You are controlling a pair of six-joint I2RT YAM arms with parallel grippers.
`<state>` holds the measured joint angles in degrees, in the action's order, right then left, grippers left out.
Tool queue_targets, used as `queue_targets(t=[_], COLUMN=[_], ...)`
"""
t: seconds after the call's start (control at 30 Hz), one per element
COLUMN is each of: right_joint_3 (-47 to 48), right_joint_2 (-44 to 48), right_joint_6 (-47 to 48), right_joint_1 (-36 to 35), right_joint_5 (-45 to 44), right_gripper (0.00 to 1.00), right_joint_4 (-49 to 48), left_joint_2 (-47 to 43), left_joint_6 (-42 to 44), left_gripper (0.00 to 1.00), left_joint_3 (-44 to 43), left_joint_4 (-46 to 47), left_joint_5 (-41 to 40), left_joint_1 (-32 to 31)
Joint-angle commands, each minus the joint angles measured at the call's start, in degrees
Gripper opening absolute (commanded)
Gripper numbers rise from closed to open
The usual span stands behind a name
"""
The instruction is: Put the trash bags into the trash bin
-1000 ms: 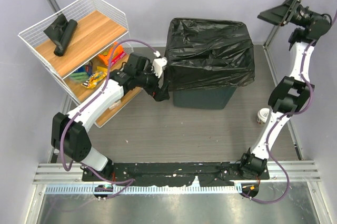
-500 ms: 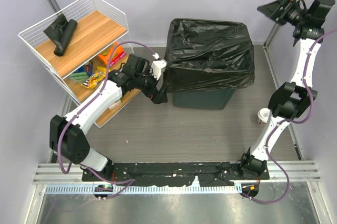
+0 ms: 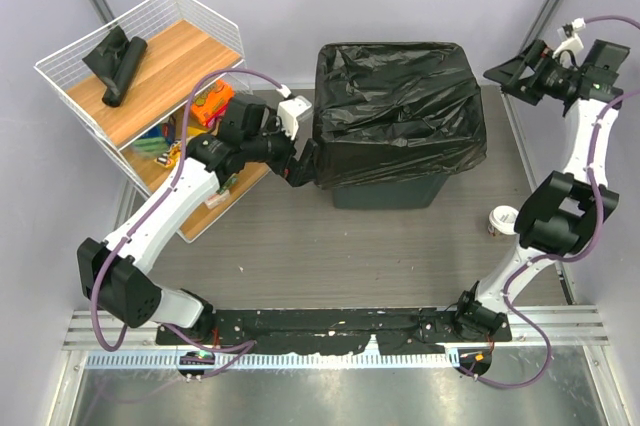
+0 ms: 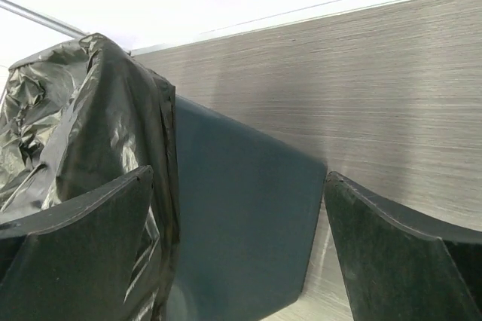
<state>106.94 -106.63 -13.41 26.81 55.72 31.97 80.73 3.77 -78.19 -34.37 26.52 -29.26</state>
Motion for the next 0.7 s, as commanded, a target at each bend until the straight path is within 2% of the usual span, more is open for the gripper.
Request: queue_targets(t=[0.0,0.2,0.33,0.47,0.67], right_joint_3=[-1.9,-6.3,-8.6,-11.3,-13.8], right_joint_2=[3.9,5.7,6.3,8.2,10.5], right_joint_6=[-0.3,-1.4,-1.6,-0.5,-0.3], right_joint_1=[3.0,5.7,5.9,5.7,3.4], right_joint_5=[5.9,13.4,19.1,20.8,22.7], right_gripper=[1.00,1.00,1.00,1.00,1.00], right_joint_4=[-0.4,0.0,1.2,1.7,1.5], left_joint_2=[-1.4,-1.1,-1.2,-0.5,3.0], left_joint_6=[-1.5,-0.5,1.9,5.5,8.6], left_gripper=[1.00,1.00,1.00,1.00,1.00], left_joint_3=[0.1,-0.5,0.2,0.8,0.7], left_joint_4=[4.2,5.9,7.4,9.3,12.8], left_joint_5=[-0.4,2.6,9.1,14.2,17.8], left_joint_1=[-0.2,0.5,2.1,3.1,3.1])
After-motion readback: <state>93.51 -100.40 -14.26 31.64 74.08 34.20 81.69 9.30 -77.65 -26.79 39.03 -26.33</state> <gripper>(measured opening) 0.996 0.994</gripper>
